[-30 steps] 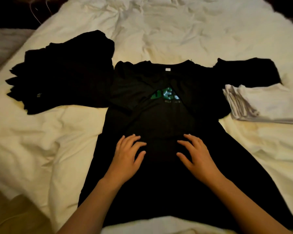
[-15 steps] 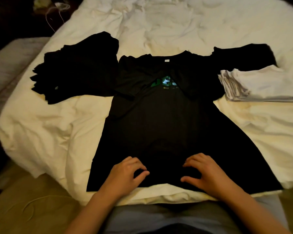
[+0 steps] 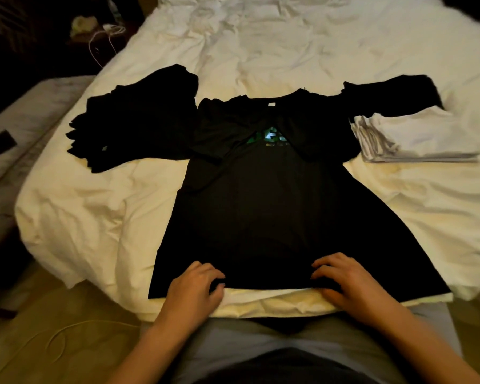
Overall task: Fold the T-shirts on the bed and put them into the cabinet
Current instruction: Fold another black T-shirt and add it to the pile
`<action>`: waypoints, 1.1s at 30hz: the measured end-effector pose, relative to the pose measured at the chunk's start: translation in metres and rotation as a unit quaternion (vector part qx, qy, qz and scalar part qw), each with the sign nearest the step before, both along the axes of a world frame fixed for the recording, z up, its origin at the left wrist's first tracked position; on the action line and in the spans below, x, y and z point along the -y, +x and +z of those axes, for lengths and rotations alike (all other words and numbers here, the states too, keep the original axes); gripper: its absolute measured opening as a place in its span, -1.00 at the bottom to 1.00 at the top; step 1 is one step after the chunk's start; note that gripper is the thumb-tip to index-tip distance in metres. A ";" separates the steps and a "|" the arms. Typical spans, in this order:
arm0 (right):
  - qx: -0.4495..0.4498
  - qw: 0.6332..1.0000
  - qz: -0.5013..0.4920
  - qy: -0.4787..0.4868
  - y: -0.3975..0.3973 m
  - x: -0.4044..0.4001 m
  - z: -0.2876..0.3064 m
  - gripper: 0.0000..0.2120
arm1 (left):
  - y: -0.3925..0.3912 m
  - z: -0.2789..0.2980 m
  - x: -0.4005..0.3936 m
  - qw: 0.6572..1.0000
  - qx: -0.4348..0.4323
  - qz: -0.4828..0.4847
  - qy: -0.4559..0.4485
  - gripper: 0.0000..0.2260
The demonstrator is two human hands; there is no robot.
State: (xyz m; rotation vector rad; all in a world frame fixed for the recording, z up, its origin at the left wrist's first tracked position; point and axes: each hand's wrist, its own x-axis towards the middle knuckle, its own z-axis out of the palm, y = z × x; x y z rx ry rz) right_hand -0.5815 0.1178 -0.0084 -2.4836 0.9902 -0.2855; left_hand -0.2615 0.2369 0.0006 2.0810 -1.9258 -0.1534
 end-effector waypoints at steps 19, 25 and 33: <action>0.067 0.986 -0.117 0.099 -0.013 0.007 0.051 -0.78 | 0.011 0.026 0.016 0.994 -0.059 -0.034 -0.086 -0.80; 0.117 0.956 -0.219 0.158 -0.006 -0.003 0.048 -0.78 | 0.005 0.033 0.013 0.973 -0.166 0.016 -0.162 -0.72; 0.242 0.909 -0.338 0.036 0.002 -0.003 0.034 -0.88 | 0.001 0.033 0.023 0.939 -0.276 0.124 -0.164 -0.66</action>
